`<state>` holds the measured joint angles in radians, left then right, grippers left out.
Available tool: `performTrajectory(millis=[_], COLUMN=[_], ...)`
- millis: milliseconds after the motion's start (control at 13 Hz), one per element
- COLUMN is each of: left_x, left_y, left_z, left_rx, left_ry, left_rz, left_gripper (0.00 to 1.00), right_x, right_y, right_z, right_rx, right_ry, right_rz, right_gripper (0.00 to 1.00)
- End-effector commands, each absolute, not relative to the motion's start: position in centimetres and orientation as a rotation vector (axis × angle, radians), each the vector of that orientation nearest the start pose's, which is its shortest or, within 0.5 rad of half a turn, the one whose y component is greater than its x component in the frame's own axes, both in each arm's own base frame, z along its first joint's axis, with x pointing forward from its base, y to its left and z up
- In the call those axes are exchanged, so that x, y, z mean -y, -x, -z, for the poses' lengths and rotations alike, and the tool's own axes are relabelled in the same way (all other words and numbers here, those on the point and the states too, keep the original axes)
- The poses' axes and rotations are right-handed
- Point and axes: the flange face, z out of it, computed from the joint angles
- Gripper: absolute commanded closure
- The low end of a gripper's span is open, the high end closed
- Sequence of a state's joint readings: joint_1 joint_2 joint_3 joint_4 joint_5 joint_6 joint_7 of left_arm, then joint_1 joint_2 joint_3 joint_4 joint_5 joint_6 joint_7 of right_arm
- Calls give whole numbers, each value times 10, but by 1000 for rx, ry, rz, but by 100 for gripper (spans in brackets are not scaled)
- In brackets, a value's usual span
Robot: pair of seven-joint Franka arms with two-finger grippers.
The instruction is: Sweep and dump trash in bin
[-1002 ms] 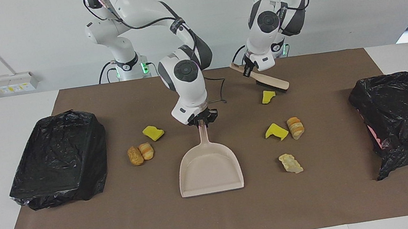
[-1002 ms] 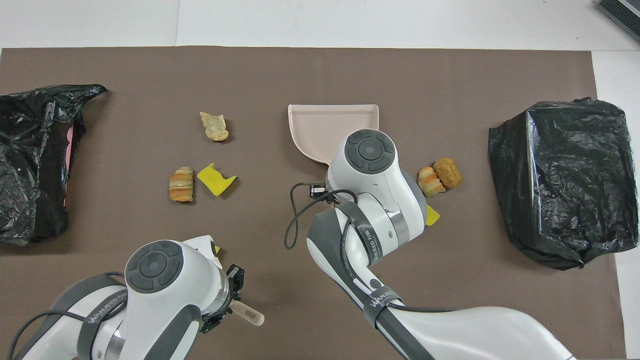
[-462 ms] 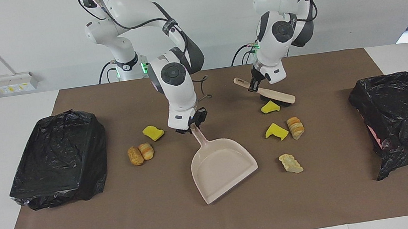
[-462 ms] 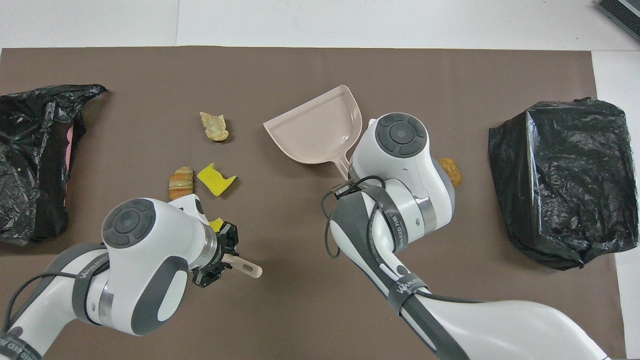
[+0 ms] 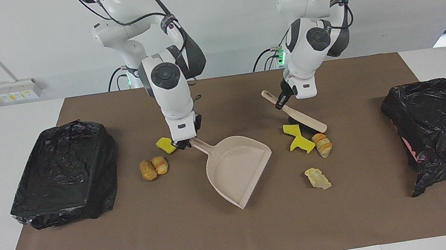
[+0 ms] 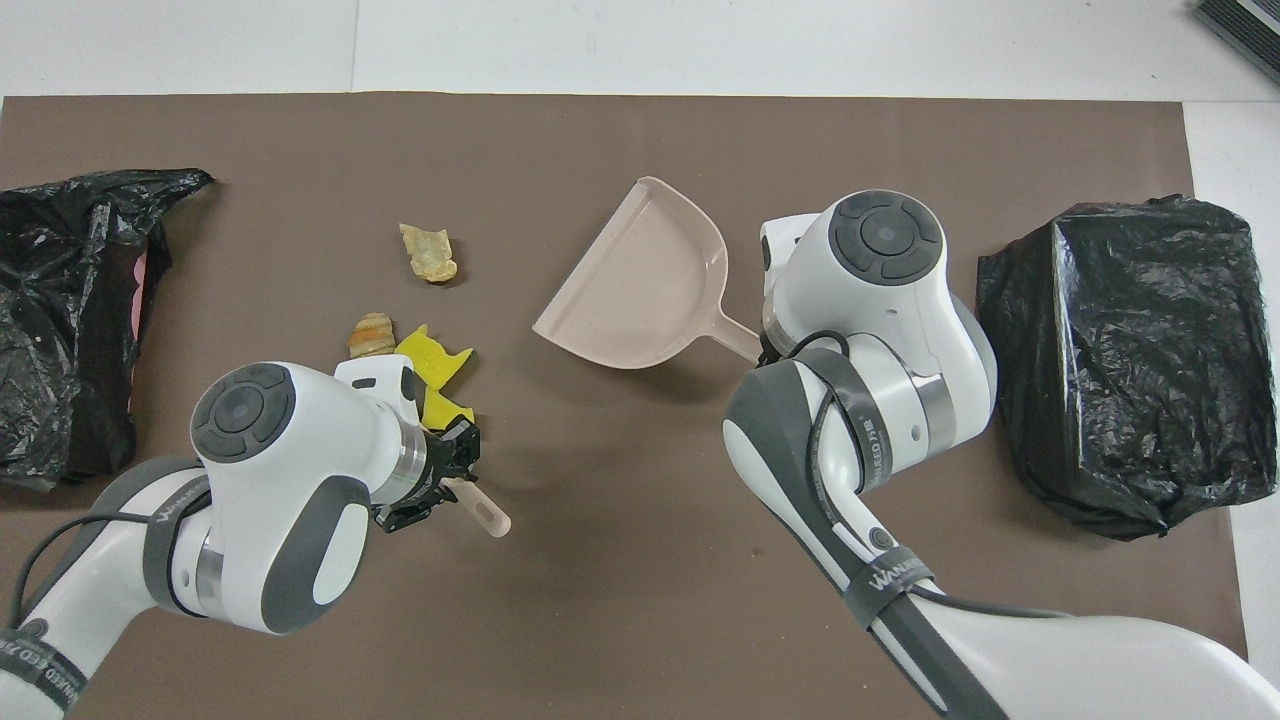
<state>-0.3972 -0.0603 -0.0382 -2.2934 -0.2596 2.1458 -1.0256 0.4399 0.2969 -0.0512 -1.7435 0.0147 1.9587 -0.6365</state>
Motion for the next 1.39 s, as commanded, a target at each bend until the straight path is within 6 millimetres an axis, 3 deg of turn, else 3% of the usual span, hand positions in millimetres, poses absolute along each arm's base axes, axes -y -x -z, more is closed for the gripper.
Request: performTrajectory(millis=[0,154,308,539,616,848,1002,1310], left_x=[220,218,216,207,206,205,205,205], left_y=[-448,-447,-446,-448,-449,-447,-446,-447], left_z=[-370,-369,-369,-368,-368,-366,-367,-367], left_rx=[921,776,626,454,372,76,18,-65], left_ry=[3109,3152,3191,3228,3244,3283,3287,3292], left_rz=[-327,-332,-333,-335,-326,-310,-306,-297], left_gripper=[100,100,100,100,100,100,100,100], right_x=[-228,-220,-229,-240,-251,-254,-266,-266], right_y=[-570,-568,-560,-560,-557,-560,-558,-557], right_z=[-394,-389,-392,-385,-381,-367,-364,-363], right_rx=[1847,1975,2036,2019,2019,2030,2018,1998], right_ry=[2576,2470,2449,2466,2471,2474,2487,2503], right_rz=[-194,-221,-248,-212,-213,-194,-176,-174], right_gripper=[100,100,100,100,100,100,100,100])
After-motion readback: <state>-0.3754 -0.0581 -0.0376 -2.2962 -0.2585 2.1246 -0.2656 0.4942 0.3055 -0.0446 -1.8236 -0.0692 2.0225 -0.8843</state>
